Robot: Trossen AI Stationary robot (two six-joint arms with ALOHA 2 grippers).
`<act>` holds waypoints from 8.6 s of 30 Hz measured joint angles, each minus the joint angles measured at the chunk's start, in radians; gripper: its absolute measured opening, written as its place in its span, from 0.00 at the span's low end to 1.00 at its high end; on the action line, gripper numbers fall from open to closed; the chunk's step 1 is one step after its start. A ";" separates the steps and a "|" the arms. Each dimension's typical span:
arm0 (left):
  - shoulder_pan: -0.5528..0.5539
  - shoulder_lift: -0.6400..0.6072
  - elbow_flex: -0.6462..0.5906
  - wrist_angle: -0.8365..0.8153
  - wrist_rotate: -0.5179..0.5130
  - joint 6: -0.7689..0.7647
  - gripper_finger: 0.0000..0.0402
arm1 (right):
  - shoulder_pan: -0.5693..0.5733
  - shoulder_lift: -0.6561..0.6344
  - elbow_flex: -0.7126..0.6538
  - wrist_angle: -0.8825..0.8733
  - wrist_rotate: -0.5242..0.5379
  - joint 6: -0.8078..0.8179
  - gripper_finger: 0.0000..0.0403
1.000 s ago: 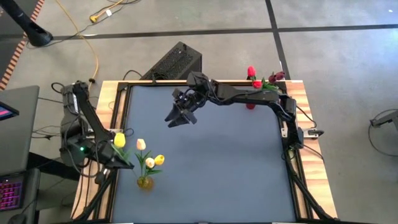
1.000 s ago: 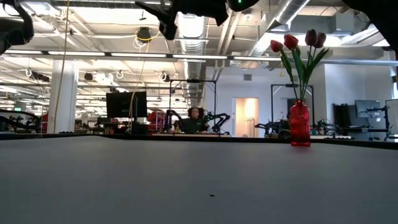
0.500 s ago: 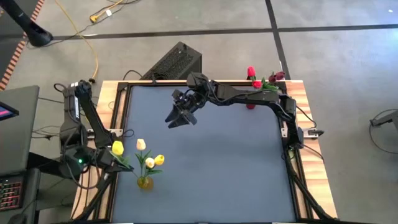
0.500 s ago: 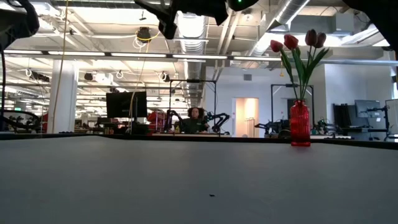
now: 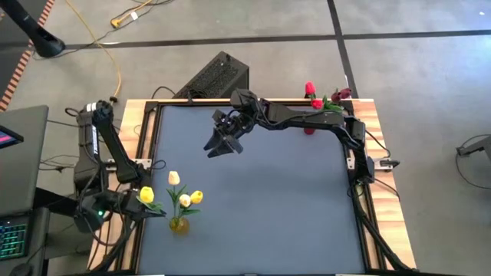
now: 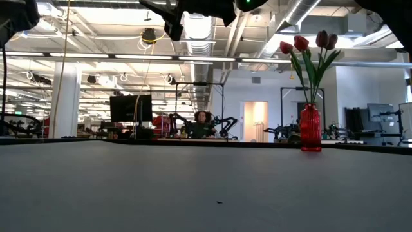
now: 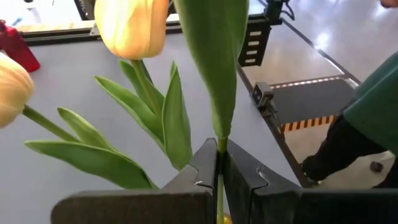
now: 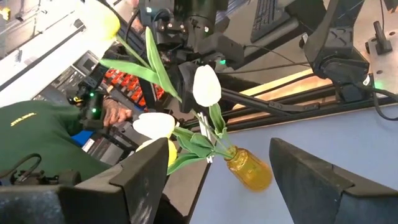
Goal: Sort flowers into vase by color
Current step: Put the yellow flower into the yellow vase, then return to Home Position
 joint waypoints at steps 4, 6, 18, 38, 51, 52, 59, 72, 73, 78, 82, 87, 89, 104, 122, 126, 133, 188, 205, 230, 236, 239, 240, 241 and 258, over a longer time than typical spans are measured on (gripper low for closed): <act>0.000 0.016 0.000 -0.004 0.014 -0.010 0.00 | 0.001 0.000 0.000 0.000 0.000 0.000 0.76; 0.000 0.025 0.000 -0.004 0.015 -0.010 0.00 | 0.002 0.000 0.000 0.000 0.001 0.000 0.76; 0.007 0.049 0.000 -0.016 0.088 0.011 0.00 | 0.009 0.000 0.000 0.000 0.001 0.001 0.76; 0.083 0.049 0.000 -0.056 0.291 -0.099 0.25 | 0.008 0.000 0.000 0.000 0.002 0.009 0.76; 0.154 -0.074 0.000 -0.068 0.572 -0.197 0.29 | -0.023 0.000 0.000 0.000 -0.049 0.010 0.76; 0.159 -0.097 0.000 -0.068 0.572 -0.218 0.29 | -0.026 0.000 0.000 0.001 -0.049 0.008 0.76; 0.187 -0.288 0.000 -0.039 0.538 -0.370 0.29 | -0.040 0.000 0.000 0.006 -0.053 0.000 0.76; 0.189 -0.561 0.001 0.236 -0.071 0.180 0.29 | -0.059 -0.004 0.000 -0.001 -0.028 -0.064 0.76; 0.189 -0.570 0.001 0.235 -0.105 0.207 0.29 | -0.059 -0.011 0.000 -0.017 -0.014 -0.077 0.75; 0.188 -0.587 0.001 0.230 -0.200 0.290 0.29 | -0.064 -0.083 0.001 -0.202 0.113 -0.236 0.72; 0.188 -0.583 -0.018 0.234 -0.200 0.259 0.29 | -0.067 -0.164 0.001 -0.435 0.269 -0.398 0.70; 0.205 -0.574 -0.121 0.245 -0.177 0.150 0.29 | -0.068 -0.238 0.001 -0.607 0.380 -0.492 0.70; 0.232 -0.575 -0.156 0.297 -0.167 0.158 0.29 | -0.072 -0.258 0.001 -0.646 0.399 -0.505 0.70; 0.825 -0.538 -0.278 0.674 0.324 0.416 0.29 | -0.083 -0.280 0.001 -0.685 0.425 -0.518 0.70; 1.284 -0.673 -0.225 0.380 0.648 0.419 0.29 | -0.086 -0.586 -0.410 -0.461 0.510 -0.419 0.70; 1.284 -0.734 -0.227 0.291 0.630 0.420 0.29 | -0.085 -0.731 -0.613 -0.281 0.569 -0.325 0.70; 1.284 -0.849 -0.227 0.181 0.562 0.377 0.29 | -0.077 -0.912 -0.848 -0.154 0.608 -0.175 0.70; 1.284 -0.887 -0.722 0.636 0.328 0.227 0.29 | -0.048 -1.787 -1.576 -0.238 0.734 -0.395 0.05; 1.284 -0.887 -0.722 0.531 0.239 0.200 0.29 | -0.059 -1.950 -1.769 -0.065 0.838 -0.460 0.05; 1.284 -0.887 -0.724 0.418 0.356 0.413 0.29 | -0.058 -1.950 -1.827 -0.005 0.723 -0.580 0.06; 1.284 -0.857 -0.776 0.550 0.446 0.438 0.29 | -0.058 -1.950 -1.828 -0.004 0.707 -0.568 0.07; 1.284 -0.855 -0.777 0.563 0.456 0.472 0.29 | -0.056 -1.949 -1.828 -0.004 0.706 -0.556 0.07; 1.284 -0.855 -0.777 0.571 0.467 0.473 0.29 | -0.055 -1.948 -1.828 -0.004 0.706 -0.537 0.07; 1.284 -0.855 -0.780 0.573 0.479 0.473 0.29 | -0.055 -1.948 -1.828 -0.005 0.706 -0.518 0.07; 1.284 -0.846 -0.782 0.544 0.485 0.465 0.29 | -0.055 -1.948 -1.828 -0.005 0.707 -0.489 0.10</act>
